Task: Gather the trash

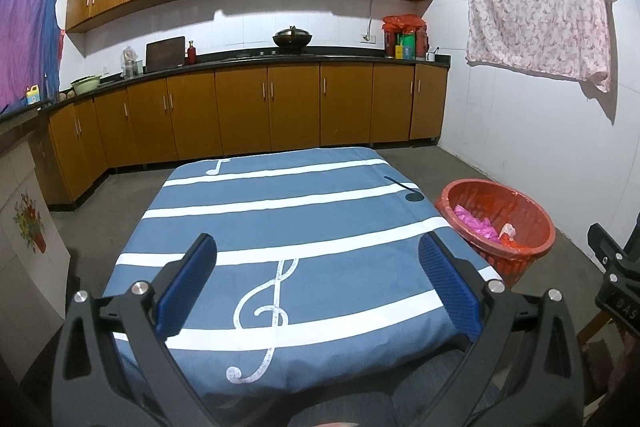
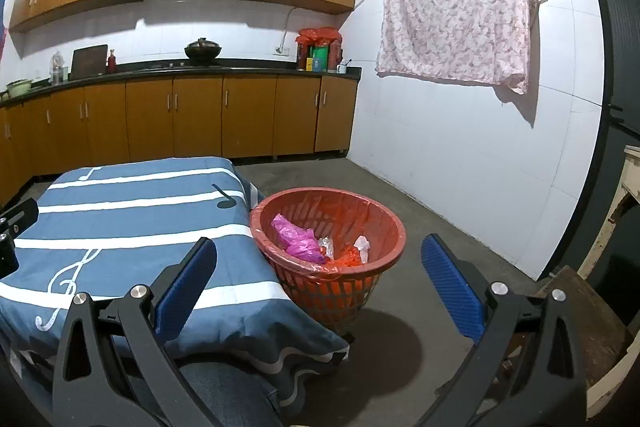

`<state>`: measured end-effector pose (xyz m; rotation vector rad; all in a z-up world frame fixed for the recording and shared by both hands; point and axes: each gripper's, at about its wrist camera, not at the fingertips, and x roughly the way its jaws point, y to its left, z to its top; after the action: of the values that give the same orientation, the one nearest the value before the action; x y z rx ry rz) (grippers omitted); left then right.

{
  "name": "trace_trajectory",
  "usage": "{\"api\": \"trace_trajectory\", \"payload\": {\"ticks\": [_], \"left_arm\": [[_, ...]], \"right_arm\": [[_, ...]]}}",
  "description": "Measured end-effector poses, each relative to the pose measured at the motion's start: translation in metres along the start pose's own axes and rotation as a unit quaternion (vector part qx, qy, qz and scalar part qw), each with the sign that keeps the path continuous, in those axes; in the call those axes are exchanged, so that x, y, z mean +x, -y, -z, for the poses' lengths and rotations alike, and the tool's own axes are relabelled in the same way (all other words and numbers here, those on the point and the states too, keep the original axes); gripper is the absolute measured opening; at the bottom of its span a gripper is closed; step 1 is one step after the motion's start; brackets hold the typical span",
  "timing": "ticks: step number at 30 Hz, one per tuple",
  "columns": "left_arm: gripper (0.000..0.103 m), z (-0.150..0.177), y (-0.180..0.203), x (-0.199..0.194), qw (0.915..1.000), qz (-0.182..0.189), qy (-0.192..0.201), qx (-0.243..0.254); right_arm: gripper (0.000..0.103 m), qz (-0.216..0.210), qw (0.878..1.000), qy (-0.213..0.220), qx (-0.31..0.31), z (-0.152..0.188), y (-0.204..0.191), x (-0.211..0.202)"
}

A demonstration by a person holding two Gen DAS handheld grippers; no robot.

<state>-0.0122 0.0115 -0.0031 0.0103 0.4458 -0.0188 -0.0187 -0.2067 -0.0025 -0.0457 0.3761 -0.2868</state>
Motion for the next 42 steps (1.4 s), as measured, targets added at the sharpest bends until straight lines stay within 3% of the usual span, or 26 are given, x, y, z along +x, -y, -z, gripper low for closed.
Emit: {"api": "trace_trajectory", "payload": {"ticks": [42], "left_arm": [[0.099, 0.0011, 0.0081, -0.0001, 1.0, 0.008, -0.002, -0.002]], "right_arm": [[0.101, -0.003, 1.0, -0.011, 0.008, 0.0028, -0.0019, 0.0035]]}}
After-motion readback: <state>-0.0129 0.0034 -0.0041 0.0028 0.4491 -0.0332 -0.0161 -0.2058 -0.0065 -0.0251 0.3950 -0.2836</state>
